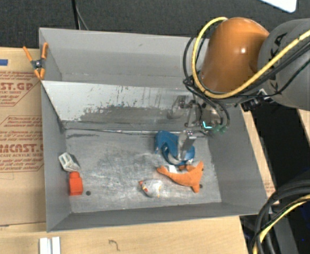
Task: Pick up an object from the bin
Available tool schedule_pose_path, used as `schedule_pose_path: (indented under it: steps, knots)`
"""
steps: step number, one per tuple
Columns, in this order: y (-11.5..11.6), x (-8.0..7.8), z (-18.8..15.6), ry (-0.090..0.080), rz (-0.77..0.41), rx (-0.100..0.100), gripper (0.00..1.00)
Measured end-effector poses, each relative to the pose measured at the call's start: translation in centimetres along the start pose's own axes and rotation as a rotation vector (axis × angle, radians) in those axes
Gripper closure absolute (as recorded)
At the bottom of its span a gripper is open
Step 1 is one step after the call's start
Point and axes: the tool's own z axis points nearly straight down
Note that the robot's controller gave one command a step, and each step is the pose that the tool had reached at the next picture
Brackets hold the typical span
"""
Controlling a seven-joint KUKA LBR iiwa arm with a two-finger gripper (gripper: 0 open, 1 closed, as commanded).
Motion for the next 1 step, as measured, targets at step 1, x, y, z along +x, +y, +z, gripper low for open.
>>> schedule_pose_path:
  steps: [1]
  knots:
    - [0.00, -0.14, -0.48, -0.008, 0.000, 0.000, 0.00]
